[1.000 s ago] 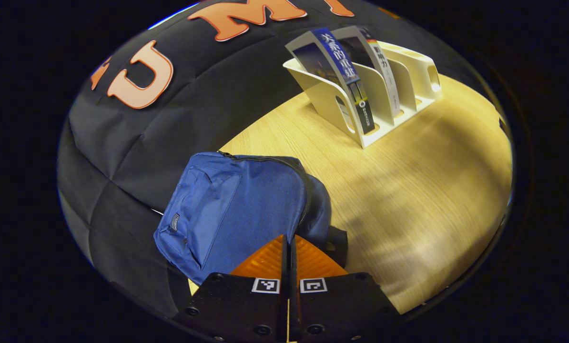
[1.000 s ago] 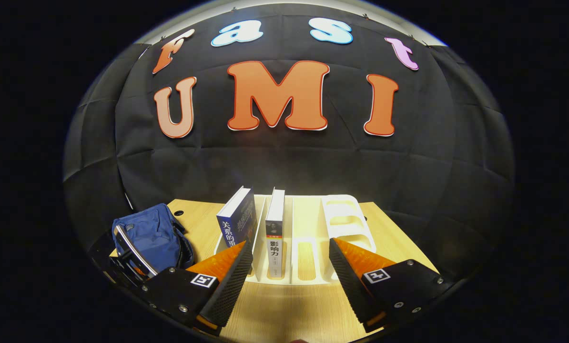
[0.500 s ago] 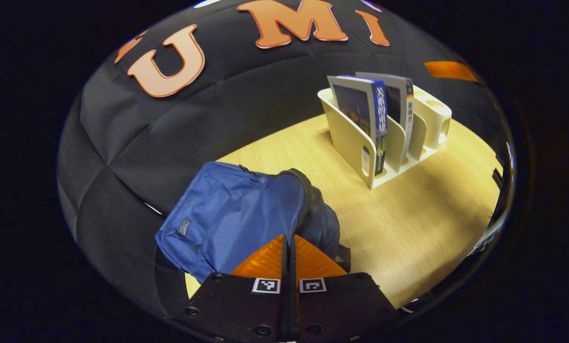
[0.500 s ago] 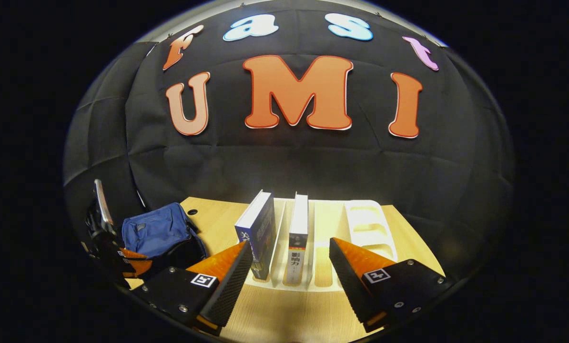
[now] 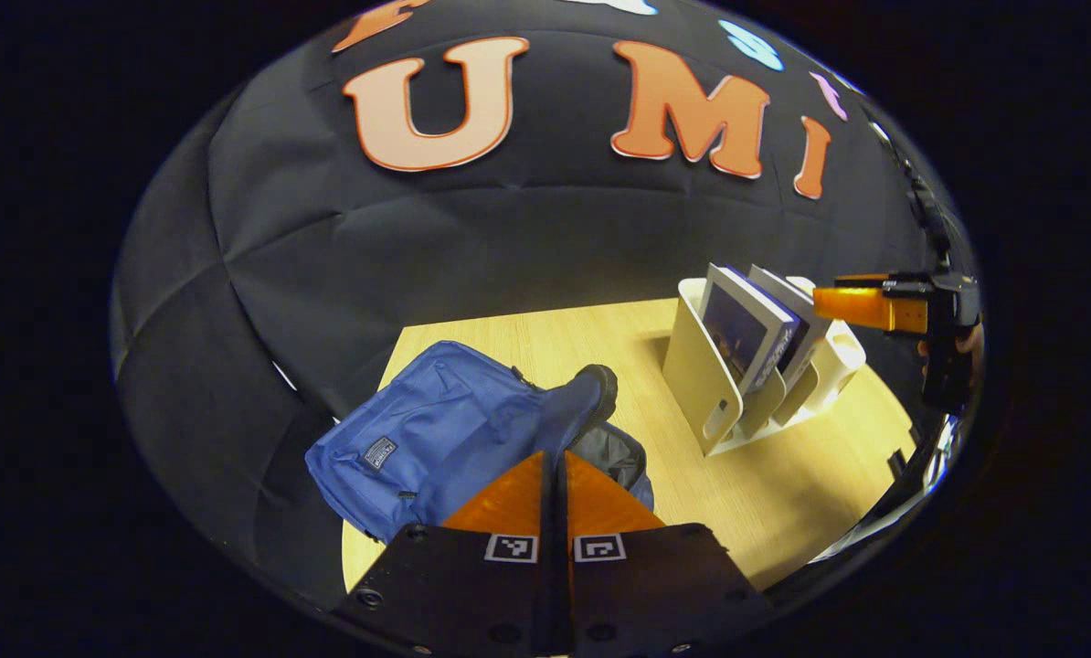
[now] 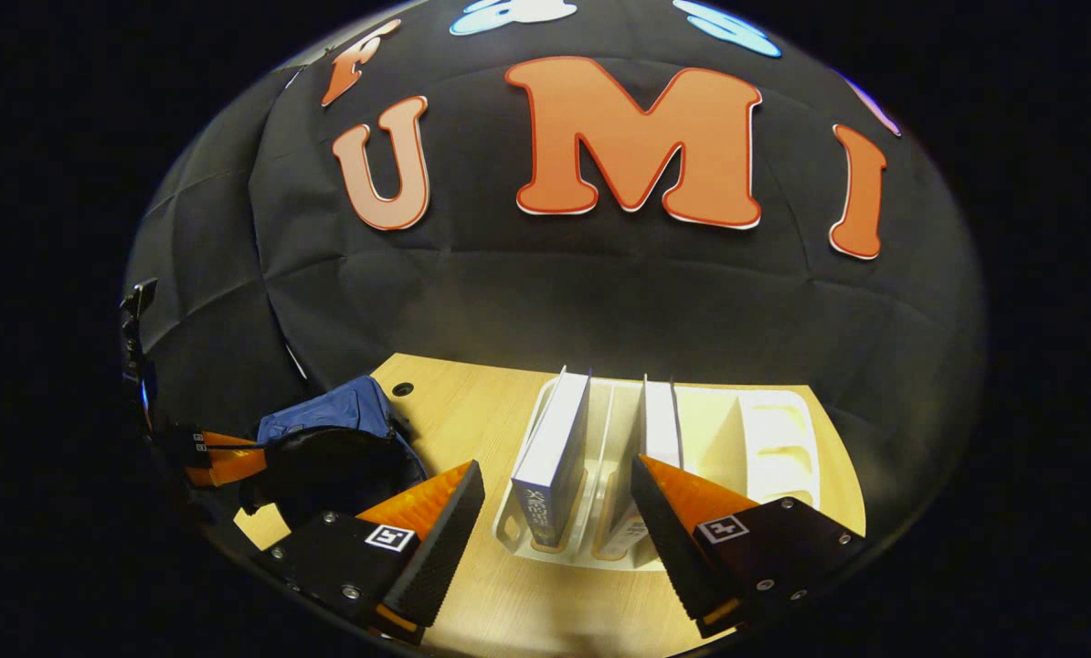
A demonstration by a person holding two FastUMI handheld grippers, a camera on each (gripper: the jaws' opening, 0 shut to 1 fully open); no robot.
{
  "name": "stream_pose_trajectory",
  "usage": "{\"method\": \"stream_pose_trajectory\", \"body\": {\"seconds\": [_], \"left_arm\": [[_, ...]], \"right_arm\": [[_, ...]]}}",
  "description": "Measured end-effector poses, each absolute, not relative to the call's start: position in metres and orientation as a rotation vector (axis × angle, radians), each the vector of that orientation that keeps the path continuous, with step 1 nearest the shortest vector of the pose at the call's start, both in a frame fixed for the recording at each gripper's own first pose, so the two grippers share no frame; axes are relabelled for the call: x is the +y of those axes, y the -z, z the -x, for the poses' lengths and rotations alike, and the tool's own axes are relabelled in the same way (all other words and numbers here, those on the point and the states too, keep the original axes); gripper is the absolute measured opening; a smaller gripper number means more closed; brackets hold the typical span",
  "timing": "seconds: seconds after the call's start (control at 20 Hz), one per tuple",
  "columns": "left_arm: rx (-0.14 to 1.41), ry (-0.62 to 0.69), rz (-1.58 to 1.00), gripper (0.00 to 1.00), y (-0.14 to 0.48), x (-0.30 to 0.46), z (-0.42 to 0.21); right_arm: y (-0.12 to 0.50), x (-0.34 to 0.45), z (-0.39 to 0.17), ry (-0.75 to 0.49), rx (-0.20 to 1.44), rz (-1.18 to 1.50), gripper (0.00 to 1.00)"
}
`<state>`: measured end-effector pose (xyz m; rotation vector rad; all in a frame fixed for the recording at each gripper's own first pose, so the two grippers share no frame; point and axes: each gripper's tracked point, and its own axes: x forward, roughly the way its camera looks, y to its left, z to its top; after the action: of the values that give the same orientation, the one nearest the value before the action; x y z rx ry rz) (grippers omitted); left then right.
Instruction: Open the schoolbag, grab two books from the bookshelf and put them into the schoolbag.
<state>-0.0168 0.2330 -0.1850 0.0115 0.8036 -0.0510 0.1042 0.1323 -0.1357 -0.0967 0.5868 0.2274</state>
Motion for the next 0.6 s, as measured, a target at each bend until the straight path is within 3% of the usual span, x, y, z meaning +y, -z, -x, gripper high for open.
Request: {"method": "stream_pose_trajectory", "body": {"seconds": [0.6], "left_arm": [[0.778, 0.089, 0.061, 0.0, 0.175, 0.269, -0.007]], "right_arm": [[0.187, 0.143, -0.15, -0.162, 0.895, 0.139, 0.97]]}}
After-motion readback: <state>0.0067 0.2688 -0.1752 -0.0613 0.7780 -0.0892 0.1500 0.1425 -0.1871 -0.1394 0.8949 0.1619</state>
